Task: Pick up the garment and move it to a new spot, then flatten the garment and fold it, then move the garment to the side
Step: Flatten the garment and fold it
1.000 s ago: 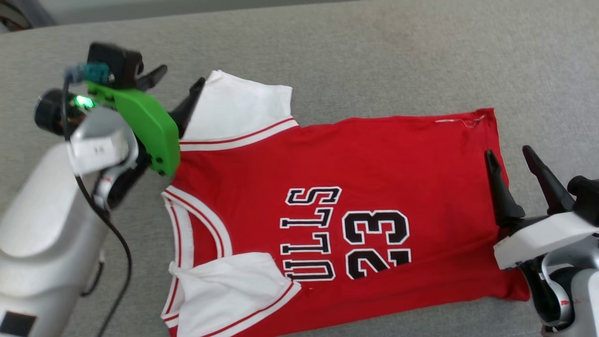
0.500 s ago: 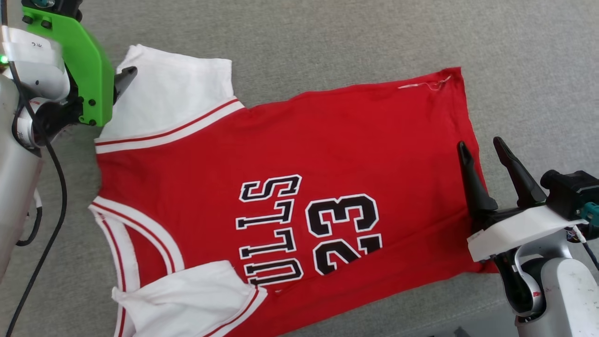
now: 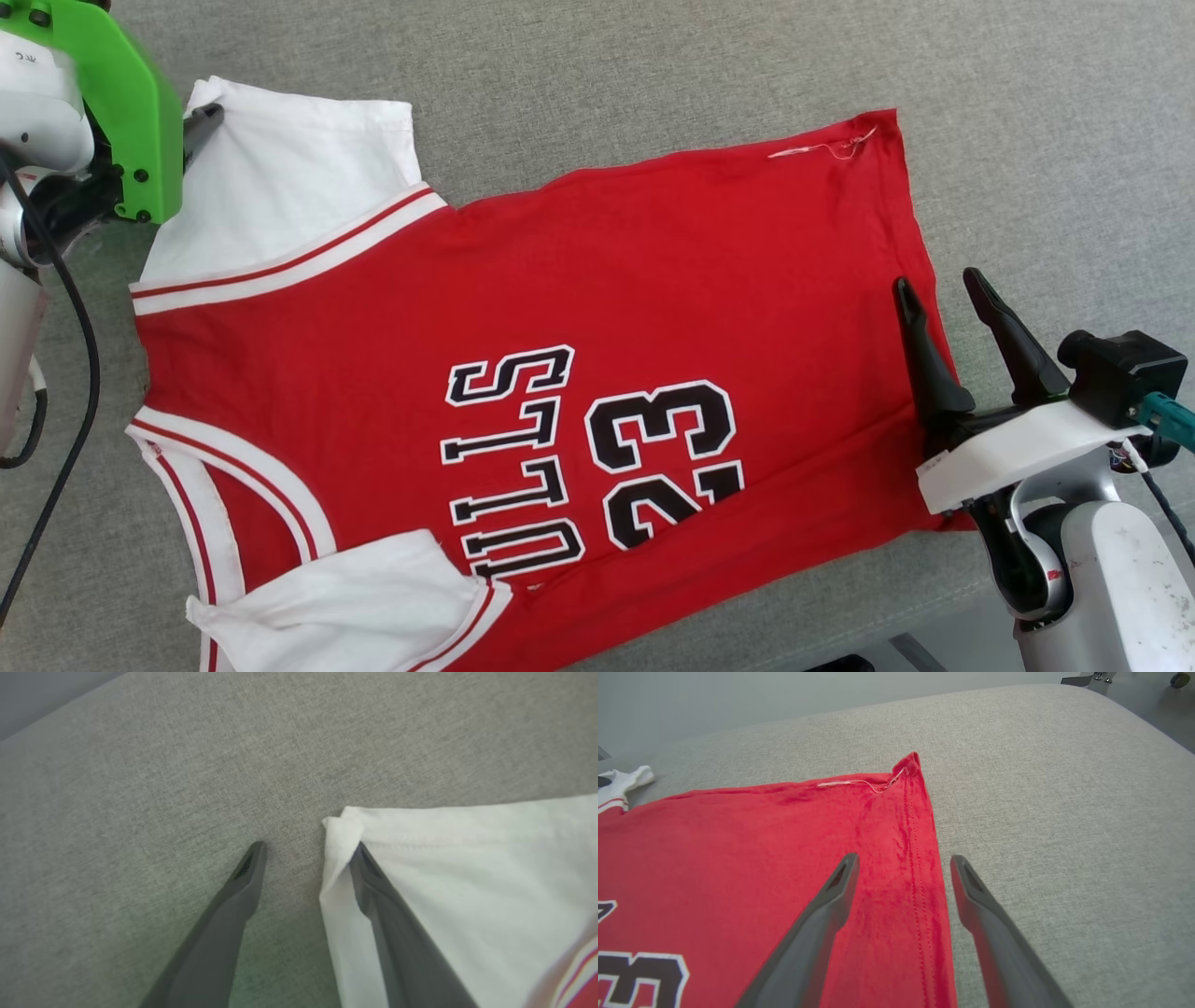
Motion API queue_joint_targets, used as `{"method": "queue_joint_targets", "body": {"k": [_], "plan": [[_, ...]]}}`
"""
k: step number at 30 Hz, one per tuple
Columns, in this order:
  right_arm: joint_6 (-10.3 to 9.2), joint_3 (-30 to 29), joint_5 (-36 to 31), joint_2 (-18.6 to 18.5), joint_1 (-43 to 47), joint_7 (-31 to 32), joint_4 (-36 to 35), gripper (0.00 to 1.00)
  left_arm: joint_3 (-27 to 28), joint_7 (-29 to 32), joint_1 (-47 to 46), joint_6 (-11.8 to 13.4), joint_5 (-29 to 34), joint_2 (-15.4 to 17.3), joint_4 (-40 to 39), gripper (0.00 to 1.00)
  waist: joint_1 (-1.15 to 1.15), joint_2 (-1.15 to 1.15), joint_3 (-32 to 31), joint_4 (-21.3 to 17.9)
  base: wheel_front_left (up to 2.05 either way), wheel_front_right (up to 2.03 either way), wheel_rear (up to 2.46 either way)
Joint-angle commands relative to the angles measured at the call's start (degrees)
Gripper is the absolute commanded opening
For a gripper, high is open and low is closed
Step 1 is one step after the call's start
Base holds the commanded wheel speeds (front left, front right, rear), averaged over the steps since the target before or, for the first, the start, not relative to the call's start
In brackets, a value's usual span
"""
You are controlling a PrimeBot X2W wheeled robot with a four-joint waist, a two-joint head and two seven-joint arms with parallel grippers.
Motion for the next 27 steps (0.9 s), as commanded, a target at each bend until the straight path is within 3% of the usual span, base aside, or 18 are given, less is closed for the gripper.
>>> {"method": "queue_joint_targets", "body": {"k": [1, 11, 16, 22, 27], "plan": [[-0.46, 0.22, 0.32, -0.19, -1.16, -0.34, 0.32, 1.00, -0.98, 1.21, 1.30, 0.70, 0.29, -0.26, 1.90, 0.00, 0.00, 0.65, -0.12, 0.03, 0.00, 0.00, 0.00], [-0.46, 0.07, -0.14, -1.59, -1.23, 1.01, 1.10, 1.00, 2.79, -5.42, 3.12, 1.44, -4.43, -4.13, 2.20, 0.00, 0.00, 0.65, -3.45, 1.51, 0.00, 0.00, 0.00], [-0.46, -1.42, -0.46, -3.79, -0.26, 3.61, 0.11, 1.00, 3.61, -8.74, 5.29, 0.81, -5.77, -4.48, -0.60, 0.00, 0.00, 0.65, -6.68, 3.67, 0.00, 0.00, 0.00], [-0.46, -2.35, -0.91, -8.14, 0.59, 11.54, -2.71, 1.00, 5.03, -13.43, 10.09, 0.78, -7.47, -4.57, -7.68, 0.00, 0.00, 0.65, -10.02, 7.42, 0.00, 0.00, 0.00], [-0.46, -3.22, 0.44, -12.68, -0.68, 21.67, -4.19, 1.00, 5.25, -15.27, 14.56, 1.67, -8.36, -4.99, -16.41, 0.00, 0.00, 0.65, -10.39, 11.15, 0.00, 0.00, 0.00]]}}
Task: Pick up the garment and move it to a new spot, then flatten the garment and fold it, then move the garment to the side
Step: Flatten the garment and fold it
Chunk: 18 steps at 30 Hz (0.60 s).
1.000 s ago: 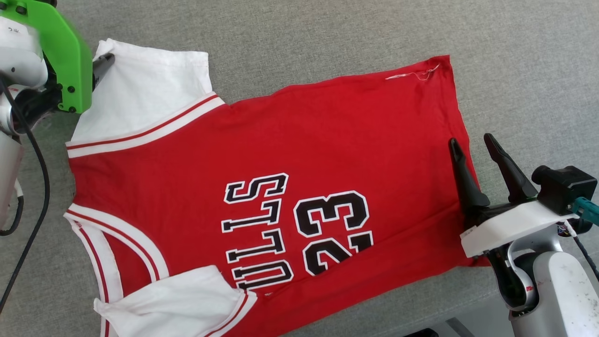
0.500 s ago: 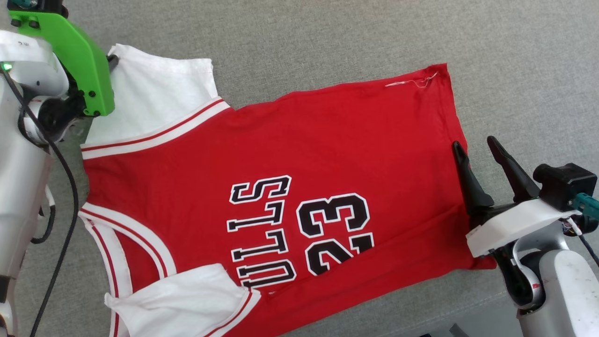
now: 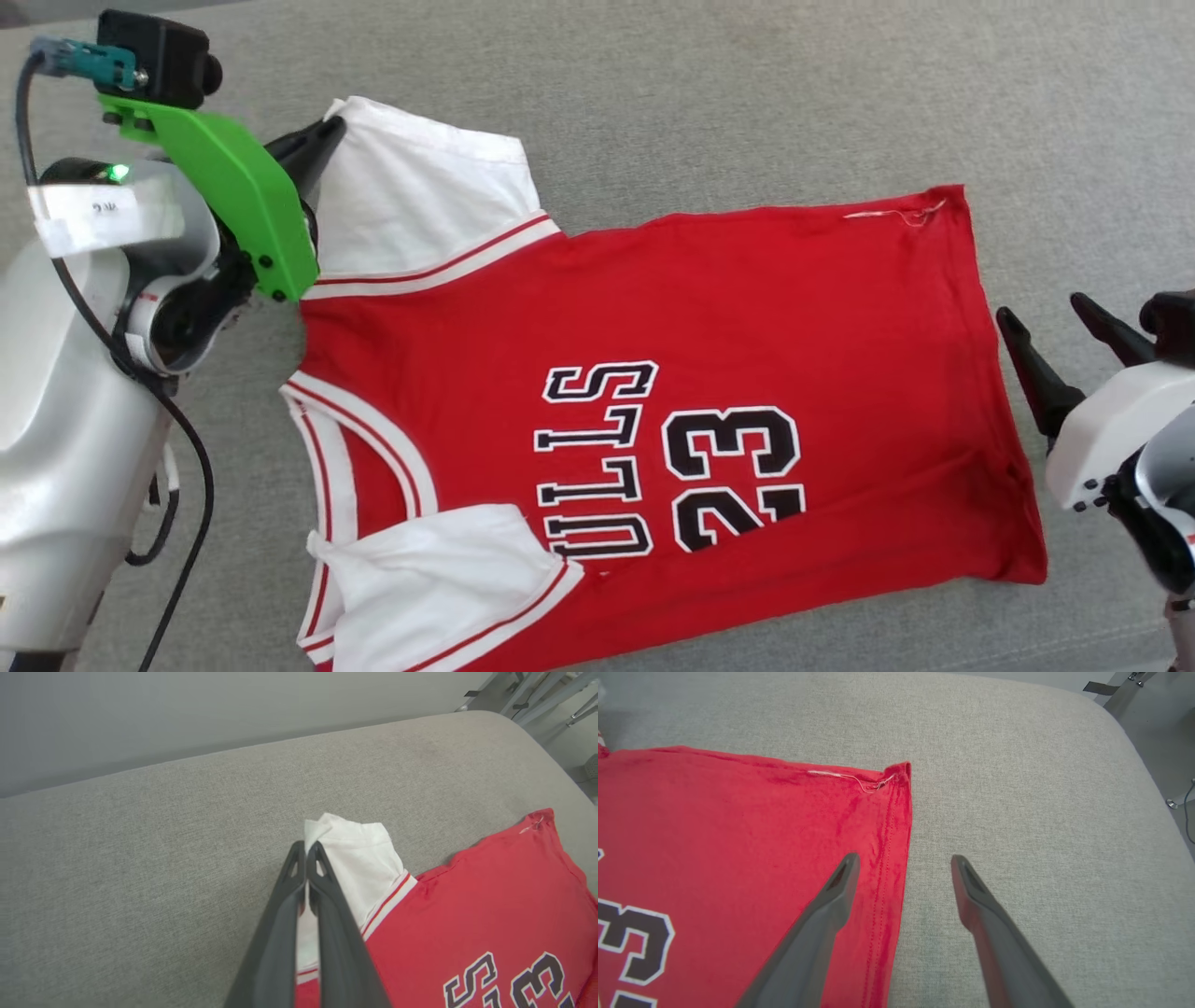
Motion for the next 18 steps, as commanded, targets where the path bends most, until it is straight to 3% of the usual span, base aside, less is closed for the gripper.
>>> {"method": "queue_joint_targets", "body": {"k": [1, 9, 18], "plan": [[-0.46, -0.19, 0.57, -1.08, -1.28, 2.19, -0.48, 1.00, -0.14, -0.48, 1.59, 0.63, -0.16, 0.07, -1.84, 0.00, 0.00, 0.65, -1.34, 3.59, 0.00, 0.00, 0.00], [-0.46, 0.51, 2.89, -7.08, -7.61, 17.58, 1.77, 1.00, -0.76, -2.24, 6.05, 3.38, 1.47, 0.37, -13.92, 0.00, 0.00, 0.65, 0.83, 7.96, 0.00, 0.00, 0.00], [-0.46, 0.51, 1.84, -9.69, -15.02, 24.49, 7.89, 1.00, -1.14, -3.85, 10.00, 5.50, 2.74, 0.77, -23.17, 0.00, 0.00, 0.65, 3.91, 11.08, 0.00, 0.00, 0.00]]}}
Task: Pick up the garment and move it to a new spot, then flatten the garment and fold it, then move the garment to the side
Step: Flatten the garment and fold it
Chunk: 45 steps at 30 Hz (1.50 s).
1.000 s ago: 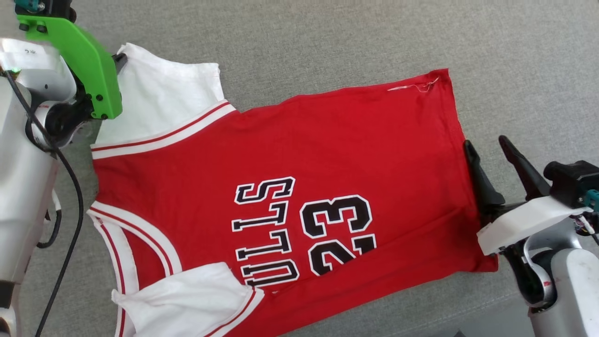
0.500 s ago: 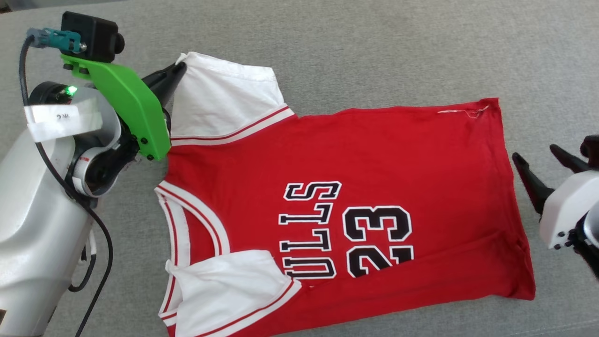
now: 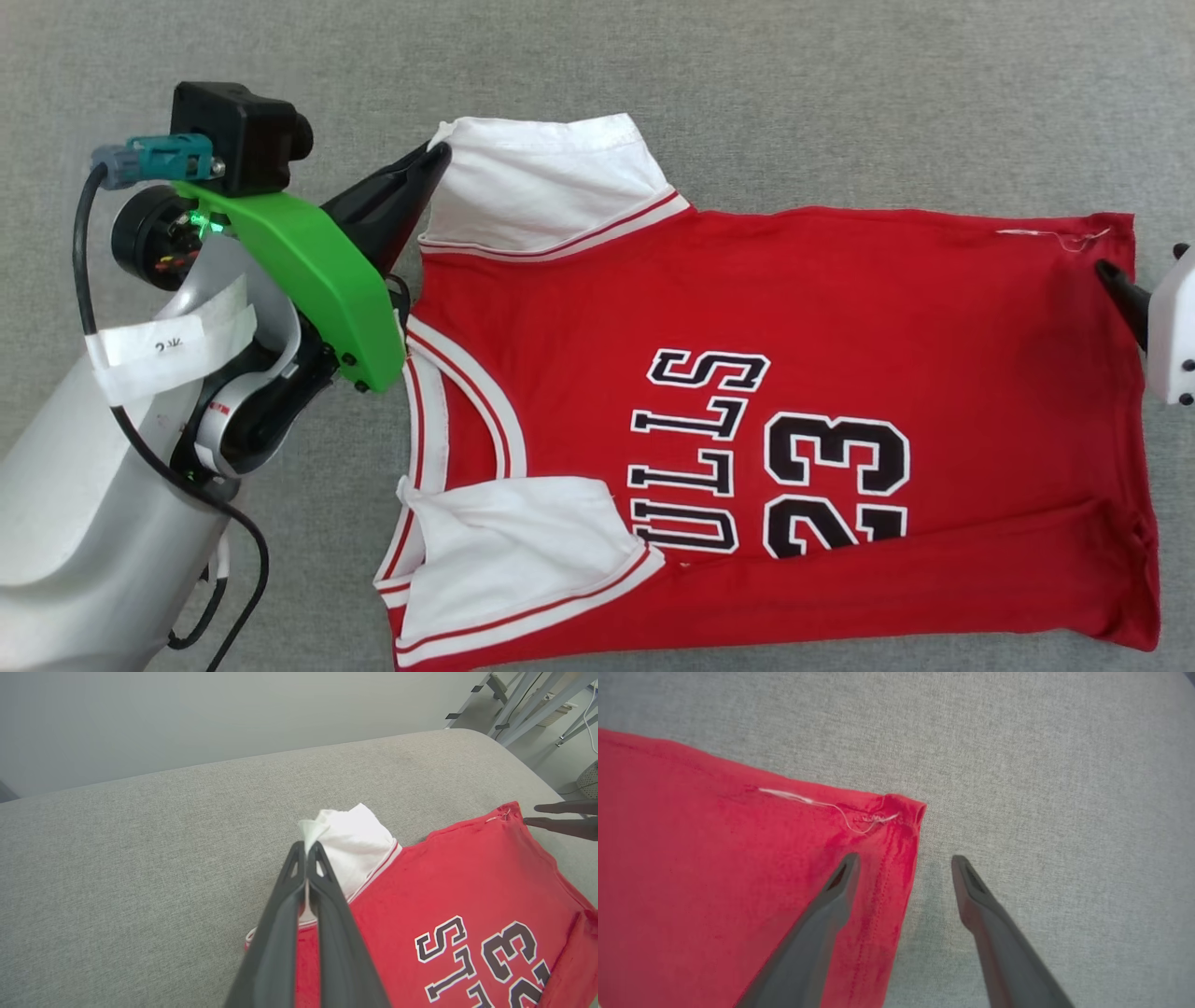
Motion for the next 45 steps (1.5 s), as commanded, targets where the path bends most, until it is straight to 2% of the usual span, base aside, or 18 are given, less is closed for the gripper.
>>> {"method": "queue_joint_targets", "body": {"k": [1, 11, 12, 13, 14, 15, 17, 23, 30, 39, 45], "plan": [[-0.46, -0.05, -1.04, -0.65, -1.47, 0.59, 1.20, 1.00, -0.09, -0.41, 0.84, 0.33, 0.78, 0.14, -0.96, 0.00, 0.00, 0.65, 1.59, 1.64, 0.00, 0.00, 0.00], [-0.46, 2.97, -1.51, -1.34, -4.26, 1.86, 8.28, 1.00, -1.28, -0.97, 1.37, 0.40, 1.25, -0.61, -3.07, 0.00, 0.00, 0.65, 2.91, 2.97, 0.00, 0.00, 0.00], [-0.46, 3.54, -1.35, -1.43, -4.26, 1.86, 8.68, 0.81, -1.30, -1.01, 1.42, 0.40, 1.21, -0.62, -2.97, 0.00, 0.00, 0.65, 2.96, 3.03, 0.00, 0.00, 0.00], [-0.46, 3.99, -1.22, -1.52, -4.30, 1.60, 9.18, 0.58, -1.35, -1.04, 1.49, 0.38, 1.19, -0.61, -2.81, 0.00, 0.00, 0.65, 3.00, 3.11, 0.00, 0.00, 0.00], [-0.46, 4.33, -1.13, -1.59, -4.36, 1.28, 9.61, 0.44, -1.38, -1.07, 1.56, 0.37, 1.12, -0.65, -2.63, 0.00, 0.00, 0.65, 2.97, 3.17, 0.00, 0.00, 0.00], [-0.46, 4.73, -0.96, -1.56, -4.44, 0.80, 10.16, 0.34, -1.42, -1.16, 1.69, 0.34, 1.02, -0.70, -2.35, 0.00, 0.00, 0.65, 2.83, 3.23, 0.00, 0.00, 0.00], [-0.46, 5.24, -0.76, -1.50, -4.66, -0.37, 11.08, 0.01, -1.43, -1.44, 2.03, 0.36, 0.91, -0.76, -1.74, 0.00, 0.00, 0.65, 2.41, 3.29, 0.00, 0.00, 0.00], [-0.46, 4.90, -1.16, -1.69, -5.71, -7.64, 13.59, 0.00, -0.86, -3.60, 3.84, 0.87, 0.60, -1.22, 0.35, 0.00, 0.00, 0.65, -0.19, 3.47, 0.00, 0.00, 0.00], [-0.46, 3.80, 1.44, -1.32, -3.09, -15.42, 14.21, 0.00, 0.07, -6.89, 7.17, 1.53, -0.57, -2.32, 2.87, 0.00, 0.00, 0.65, -5.43, 3.78, 0.00, 0.00, 0.00], [-0.46, 2.18, 6.80, -2.04, 6.79, -22.96, 10.82, 0.00, 0.75, -10.07, 14.80, 2.22, -2.75, -2.41, 3.36, 0.00, 0.00, 0.65, -11.91, 4.32, 0.00, 0.00, 0.00], [-0.46, 2.66, 11.66, -3.78, 14.11, -27.09, 7.38, 0.00, 1.16, -10.68, 22.29, 4.21, -4.01, -0.86, 0.84, 0.00, 0.00, 0.65, -13.62, 4.71, 0.00, 0.00, 0.00]]}}
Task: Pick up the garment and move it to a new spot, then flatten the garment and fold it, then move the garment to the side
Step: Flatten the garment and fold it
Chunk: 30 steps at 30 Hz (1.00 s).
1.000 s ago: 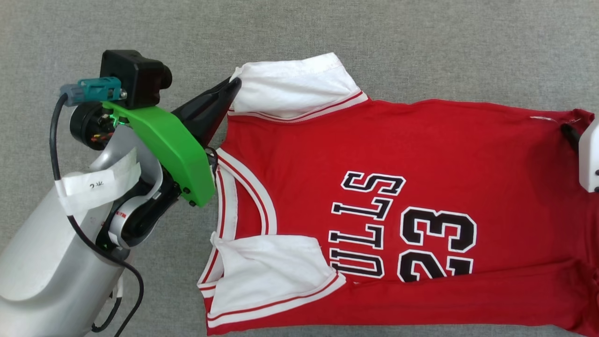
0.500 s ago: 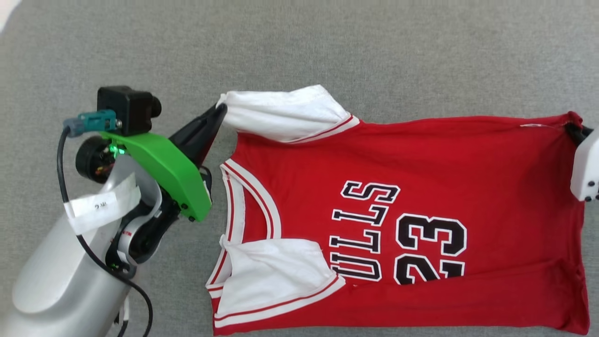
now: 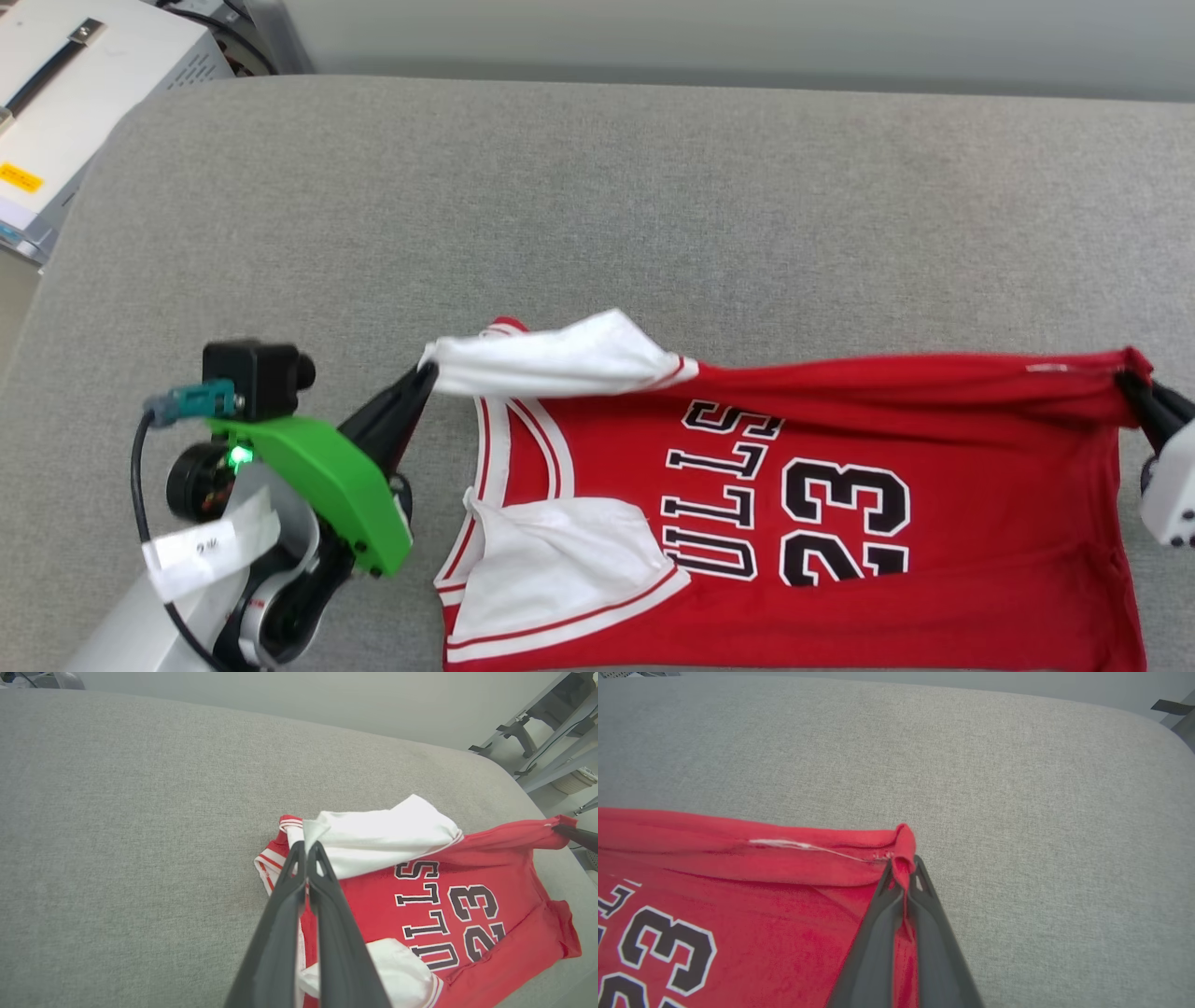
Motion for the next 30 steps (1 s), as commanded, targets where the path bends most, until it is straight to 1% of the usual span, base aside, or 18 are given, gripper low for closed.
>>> {"method": "queue_joint_targets", "body": {"k": [1, 6, 9, 16, 19, 22, 27, 29, 30], "plan": [[-0.46, 0.19, 0.89, -0.90, 2.04, -0.61, -0.41, 0.00, 0.09, -0.07, 2.30, 0.42, -0.48, 1.04, -0.53, 0.00, 0.01, 0.65, -1.02, 0.51, 0.00, 0.00, 0.00], [-0.46, 0.68, 3.19, -2.56, 5.98, -1.39, -1.19, 0.00, -0.74, 0.65, 7.46, 0.75, -2.06, 1.90, -2.37, 0.00, 0.01, 0.65, -1.59, 0.87, 0.00, 0.00, 0.00], [-0.46, 1.51, 5.01, -3.72, 7.97, -1.13, -1.94, 0.00, -2.28, 2.21, 10.27, 0.67, -2.97, 2.37, -3.48, 0.00, 0.01, 0.65, -1.61, 1.11, 0.00, 0.00, 0.00], [-0.46, 3.01, 10.21, -6.02, 11.52, 0.59, -3.30, 0.00, -4.15, 4.67, 13.47, 1.27, -4.36, 2.86, -3.72, 0.00, 0.01, 0.65, -1.30, 1.51, 0.00, 0.00, 0.00], [-0.46, 4.90, 11.86, -7.84, 12.66, 1.25, -4.65, 0.00, -4.80, 5.40, 13.81, 1.37, -4.66, 2.68, -2.63, 0.00, 0.01, 0.65, -1.06, 1.63, 0.00, 0.00, 0.00], [-0.46, 7.52, 12.17, -10.19, 13.74, 1.54, -5.74, 0.00, -5.95, 5.83, 13.47, 1.52, -2.89, 3.18, -0.49, 0.00, 0.01, 0.65, -0.91, 1.73, 0.00, 0.00, 0.00], [-0.46, 11.11, 11.97, -13.58, 14.29, 0.21, -5.82, 0.00, -7.66, 5.58, 12.62, 0.81, -1.56, 2.03, 3.43, 0.00, 0.01, 0.65, -0.67, 1.61, 0.00, 0.00, 0.00], [-0.46, 12.36, 12.25, -14.41, 14.27, -0.32, -5.63, 0.00, -8.25, 5.61, 12.36, 0.37, -1.47, 1.49, 4.81, 0.00, 0.01, 0.65, -0.66, 1.59, 0.00, 0.00, 0.00], [-0.46, 12.81, 12.41, -14.68, 14.22, -0.59, -5.48, 0.13, -8.56, 5.80, 12.26, 0.26, -1.37, 1.35, 5.47, 0.05, 0.01, 0.65, -0.67, 1.59, 0.00, 0.00, 0.00]]}}
